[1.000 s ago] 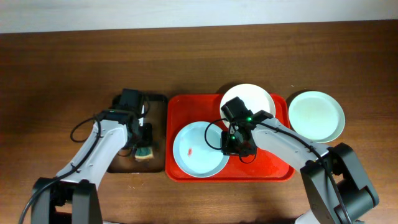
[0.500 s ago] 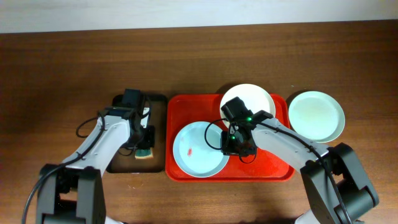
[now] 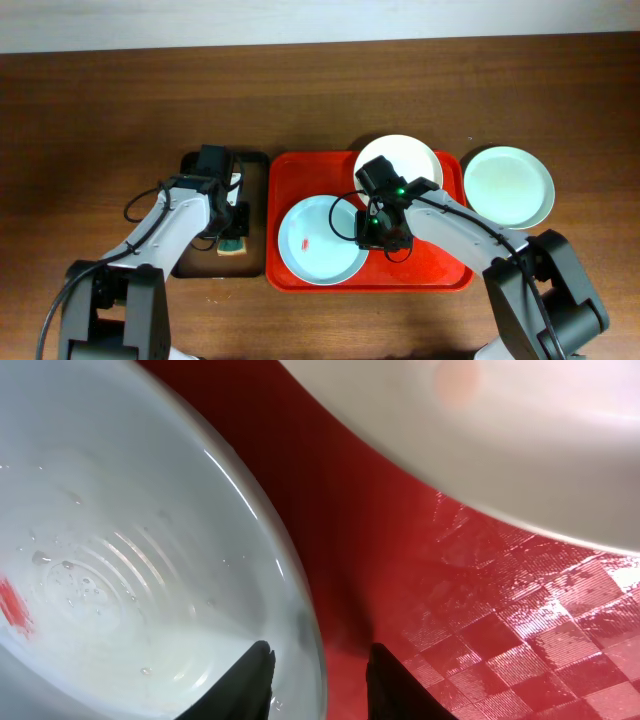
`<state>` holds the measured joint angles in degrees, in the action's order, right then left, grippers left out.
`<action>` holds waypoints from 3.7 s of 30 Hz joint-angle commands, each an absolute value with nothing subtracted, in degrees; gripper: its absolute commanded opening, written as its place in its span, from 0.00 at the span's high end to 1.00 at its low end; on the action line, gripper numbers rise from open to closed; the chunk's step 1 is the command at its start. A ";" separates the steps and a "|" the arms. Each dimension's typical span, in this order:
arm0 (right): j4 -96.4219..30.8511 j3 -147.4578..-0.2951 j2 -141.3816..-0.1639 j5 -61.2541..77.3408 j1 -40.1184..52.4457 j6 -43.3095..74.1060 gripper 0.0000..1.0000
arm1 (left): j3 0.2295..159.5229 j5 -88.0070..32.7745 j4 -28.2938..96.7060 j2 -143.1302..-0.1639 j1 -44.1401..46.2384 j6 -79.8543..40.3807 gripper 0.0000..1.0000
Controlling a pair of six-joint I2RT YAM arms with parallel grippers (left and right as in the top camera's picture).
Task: Clean dirty plates on tray and stack at the side
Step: 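Lift the sponge with the left gripper and carry it over the pale blue plate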
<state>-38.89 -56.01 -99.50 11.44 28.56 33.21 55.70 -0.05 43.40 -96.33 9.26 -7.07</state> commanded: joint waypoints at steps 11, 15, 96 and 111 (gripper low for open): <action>-38.72 -55.48 -99.81 11.35 28.86 33.45 0.67 | 53.28 -0.25 43.07 -97.32 9.43 -8.12 0.73; -38.74 -55.48 -99.81 11.35 28.88 33.45 0.67 | 53.28 -0.34 42.68 -99.88 9.43 -8.29 0.87; -40.01 -56.90 -99.70 9.17 26.61 39.46 0.95 | 72.36 -4.95 51.00 -107.53 30.35 -22.52 1.00; -39.86 -56.80 -99.70 10.28 26.61 39.46 0.96 | 74.08 -17.87 47.00 -115.37 32.27 -16.53 1.00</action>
<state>-40.25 -56.34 -99.50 10.76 26.59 39.03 74.04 -5.45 48.47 -112.77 31.59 -20.49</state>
